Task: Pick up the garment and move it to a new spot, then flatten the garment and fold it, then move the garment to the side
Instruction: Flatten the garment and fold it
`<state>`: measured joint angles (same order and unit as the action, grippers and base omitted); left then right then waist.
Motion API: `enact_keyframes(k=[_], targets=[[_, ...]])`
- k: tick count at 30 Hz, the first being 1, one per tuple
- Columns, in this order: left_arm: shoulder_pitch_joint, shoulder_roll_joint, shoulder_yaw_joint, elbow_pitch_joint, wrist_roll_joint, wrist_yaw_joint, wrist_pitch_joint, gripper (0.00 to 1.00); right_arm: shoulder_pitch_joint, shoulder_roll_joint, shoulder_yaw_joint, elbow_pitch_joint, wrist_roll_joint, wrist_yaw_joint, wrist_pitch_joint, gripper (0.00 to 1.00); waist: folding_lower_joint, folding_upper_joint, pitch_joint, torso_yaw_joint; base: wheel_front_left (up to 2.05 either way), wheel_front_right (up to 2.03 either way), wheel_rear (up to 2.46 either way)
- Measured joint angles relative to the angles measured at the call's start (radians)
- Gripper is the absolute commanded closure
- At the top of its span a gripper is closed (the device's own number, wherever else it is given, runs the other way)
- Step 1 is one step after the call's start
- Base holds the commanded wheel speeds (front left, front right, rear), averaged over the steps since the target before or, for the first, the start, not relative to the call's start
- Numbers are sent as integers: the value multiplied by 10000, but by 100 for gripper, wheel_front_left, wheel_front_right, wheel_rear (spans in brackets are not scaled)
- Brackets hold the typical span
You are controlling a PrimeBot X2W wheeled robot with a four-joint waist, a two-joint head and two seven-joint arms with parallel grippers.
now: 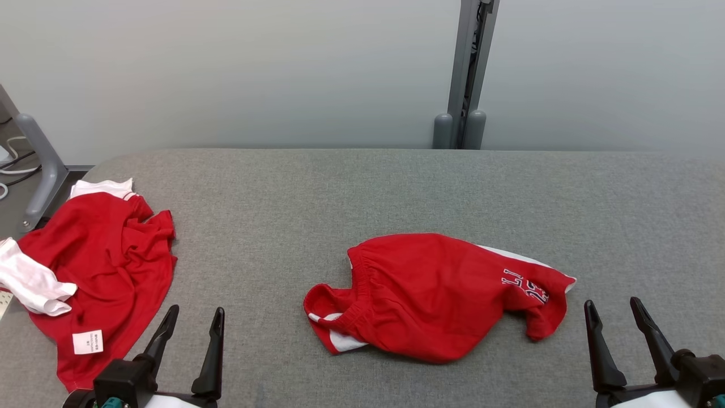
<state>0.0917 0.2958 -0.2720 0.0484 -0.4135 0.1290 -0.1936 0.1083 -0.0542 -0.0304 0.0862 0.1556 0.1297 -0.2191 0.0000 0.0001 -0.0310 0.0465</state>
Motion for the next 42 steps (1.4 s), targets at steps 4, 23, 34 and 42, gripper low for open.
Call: enact_keyframes(k=[4,23,34,42], targets=[[-23,6,-8,2,-31,46,86,0,-1,6,-6,6,-2,0,-2,0,1,0,17,24,0,0,0],[-4288,-968,-1463,1244,-192,-978,2437,0,-753,-81,48,-359,4,0,15,0,0,0,1447,166,0,0,0],[-6559,-1956,-2255,4458,-1156,-2080,4470,0,-1442,-165,293,-100,142,0,-182,0,0,-1,2576,-505,0,0,0],[-7133,-2157,-2376,5990,-1741,-2274,5354,0,-1625,-167,320,111,209,0,-286,0,0,0,2879,-854,0,0,0]])
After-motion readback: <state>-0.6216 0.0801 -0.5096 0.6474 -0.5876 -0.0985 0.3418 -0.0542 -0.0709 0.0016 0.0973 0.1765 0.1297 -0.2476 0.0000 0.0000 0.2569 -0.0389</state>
